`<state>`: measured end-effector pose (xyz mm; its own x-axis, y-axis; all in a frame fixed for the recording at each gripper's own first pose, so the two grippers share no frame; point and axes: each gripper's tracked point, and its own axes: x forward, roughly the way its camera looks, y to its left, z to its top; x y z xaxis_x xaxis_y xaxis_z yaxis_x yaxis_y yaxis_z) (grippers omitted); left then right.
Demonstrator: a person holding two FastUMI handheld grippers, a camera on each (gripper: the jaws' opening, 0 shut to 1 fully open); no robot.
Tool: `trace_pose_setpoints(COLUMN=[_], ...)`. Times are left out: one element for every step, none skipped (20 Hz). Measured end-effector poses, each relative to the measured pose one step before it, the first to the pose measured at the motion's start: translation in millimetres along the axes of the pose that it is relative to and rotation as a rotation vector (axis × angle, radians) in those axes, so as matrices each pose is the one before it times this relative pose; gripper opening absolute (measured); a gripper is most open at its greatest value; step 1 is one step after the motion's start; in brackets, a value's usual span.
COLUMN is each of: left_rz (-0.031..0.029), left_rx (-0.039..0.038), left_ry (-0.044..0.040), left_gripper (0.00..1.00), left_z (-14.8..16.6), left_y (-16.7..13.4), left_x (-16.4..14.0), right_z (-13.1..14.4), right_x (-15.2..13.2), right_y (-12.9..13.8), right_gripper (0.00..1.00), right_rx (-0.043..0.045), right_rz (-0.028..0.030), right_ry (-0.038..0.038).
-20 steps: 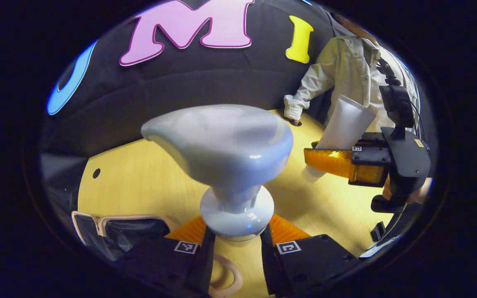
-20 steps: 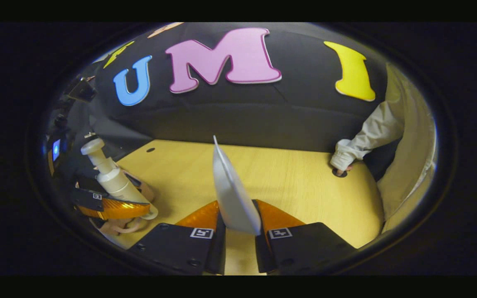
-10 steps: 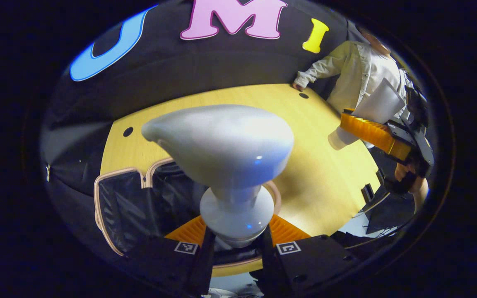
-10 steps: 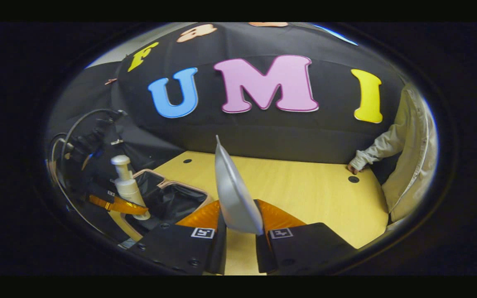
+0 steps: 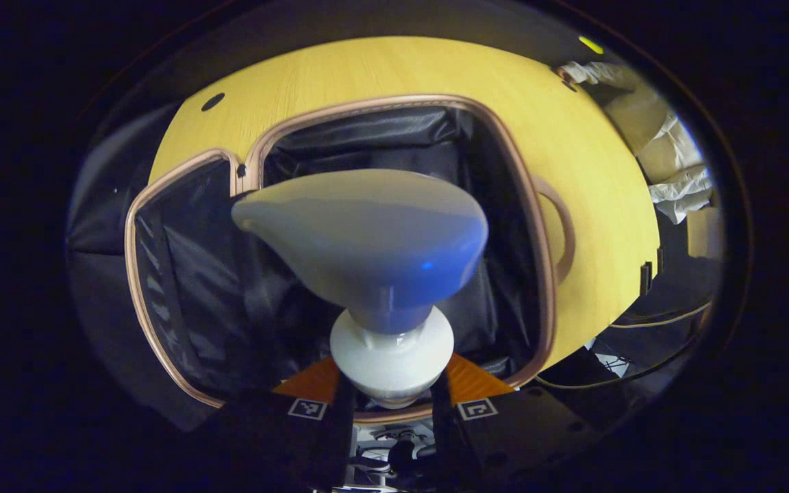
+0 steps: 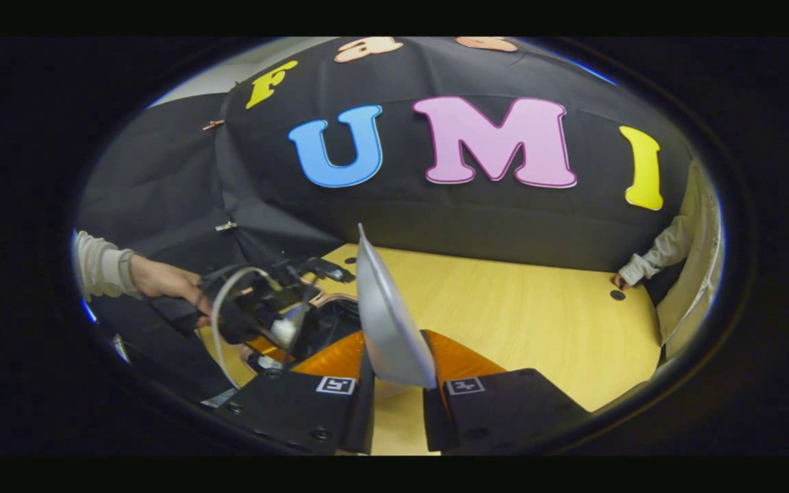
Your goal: First open the suitcase, pack the skin care products into it, and then close the suitcase.
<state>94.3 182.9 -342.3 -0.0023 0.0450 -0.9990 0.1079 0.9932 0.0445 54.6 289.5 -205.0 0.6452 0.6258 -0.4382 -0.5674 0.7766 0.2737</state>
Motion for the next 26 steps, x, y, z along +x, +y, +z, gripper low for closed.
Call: trace_pose_setpoints(left_rz=[0.01446, 0.00982, -0.00245, -0.01797, -0.01713, -0.00969, -0.00599, 0.00446, 0.00174, -0.00511, -0.00441, -0.00816, -0.02499, -0.01838, -0.00601, -0.00074, -0.00332, -0.00325, -0.00498, -0.01052, -0.00653, -0.00045, 0.01241, 0.01075, 0.01184, 0.01422], left_rx=[-0.01011, -0.02245, -0.02609, -0.01220, -0.01225, -0.00723, 0.00368, 0.01050, 0.01385, 0.01515, 0.00506, -0.00452, 0.00508, 0.01648, 0.01545, 0.00217, 0.00071, -0.00079, -0.00488, -0.00998, -0.01485, -0.01474, -0.01995, -0.01833, -0.01414, -0.01856], left_ry=[0.01187, 0.01999, 0.01070, 0.00717, 0.00700, -0.00036, -0.00365, -0.00257, -0.01117, -0.00573, -0.00290, -0.00912, -0.01909, -0.02521, -0.02686, -0.02916, -0.04969, -0.05694, -0.04637, -0.05642, -0.04763, -0.05057, -0.04708, -0.03499, -0.03245, -0.02510], left_gripper=[0.54, 0.54, 0.54, 0.55, 0.55, 0.55, 0.57, 0.58, 0.59, 0.59, 0.60, 0.61, 0.63, 0.65, 0.68, 0.69, 0.72, 0.73, 0.76, 0.82, 0.83, 0.86, 0.89, 0.90, 0.92, 0.92], left_z=[0.11, -1.59, 1.42, -1.11, 0.21, -0.02, -0.47, -1.62, 1.16, -1.32, -1.63, -0.67, 0.74, 1.27, 2.03, 0.16, 3.92, 2.85, 2.53, 2.60, 1.93, 2.43, 1.94, -0.76, -0.31, -3.73], left_y=[5.96, 7.05, 2.77, -1.82, -3.07, -0.52, -0.81, 0.68, 0.12, -0.87, -0.18, -0.92, -4.41, -1.04, 0.26, 1.24, 2.43, 4.27, 0.04, 1.10, 5.55, 8.27, 11.50, 10.43, 11.32, 15.12], left_x=[12.29, 10.89, 4.87, 6.21, 1.69, 5.19, 4.29, 1.67, -0.55, 0.43, -1.20, -2.21, -4.78, -5.06, -8.37, -11.27, -13.87, -8.88, -8.76, -14.82, -12.78, -14.57, -11.57, -11.47, -11.70, -8.00], right_z=[-2.67, -3.04, -2.87, -2.21, -2.15, -1.44, -1.47, -0.34, -0.75, -1.08, -2.38, -2.35, -2.51, -2.08, -3.08, -4.50, -3.69, -4.98, -5.17, -3.98, -5.72, -6.58, -8.25, -8.40, -7.57, -8.17], right_x=[1.10, 1.81, 1.02, 1.73, 2.11, 2.29, 2.86, 2.83, 0.92, 2.90, 4.17, 3.76, 4.04, 3.70, 4.17, 6.21, 7.90, 6.94, 7.64, 8.49, 11.73, 12.49, 14.00, 14.74, 11.68, 10.42], right_y=[4.34, 2.22, 2.97, 1.95, 1.16, 1.35, 1.19, 1.07, 2.49, 2.70, 1.27, 2.34, 4.46, 4.74, 6.03, 5.54, 4.58, 5.74, 5.73, 7.20, 8.23, 5.12, 3.95, 2.13, 0.76, -0.87], right_gripper=[0.33, 0.33, 0.27, 0.27, 0.27, 0.33, 0.33, 0.27, 0.27, 0.30, 0.33, 0.33, 0.33, 0.39, 0.40, 0.39, 0.27, 0.27, 0.27, 0.33, 0.33, 0.33, 0.33, 0.27, 0.27, 0.33], right_rx=[-0.00131, -0.00305, -0.00211, -0.00083, 0.00126, 0.00510, 0.00582, 0.00615, 0.00539, 0.00411, 0.00268, 0.00239, 0.00193, 0.00283, 0.00681, 0.01510, 0.02131, 0.02302, 0.02241, 0.01981, 0.01836, 0.02457, 0.03812, 0.04959, 0.05728, 0.05311], right_rz=[0.00081, -0.00023, 0.00216, 0.00108, 0.00229, -0.00001, 0.00302, 0.00217, 0.00378, 0.00435, 0.00473, 0.00570, 0.00628, 0.00772, 0.01010, 0.01174, 0.01326, 0.01753, 0.01524, 0.01892, 0.01991, 0.01422, 0.01428, 0.01403, 0.01693, 0.00456], right_ry=[0.01169, 0.01292, 0.01329, 0.00834, 0.01306, 0.01216, 0.00901, 0.00865, 0.01018, 0.00688, 0.01106, 0.01497, 0.01344, 0.01453, 0.01743, 0.02414, 0.02902, 0.03325, 0.02779, 0.03603, 0.03668, 0.04403, 0.05200, 0.05371, 0.04367, 0.04815])
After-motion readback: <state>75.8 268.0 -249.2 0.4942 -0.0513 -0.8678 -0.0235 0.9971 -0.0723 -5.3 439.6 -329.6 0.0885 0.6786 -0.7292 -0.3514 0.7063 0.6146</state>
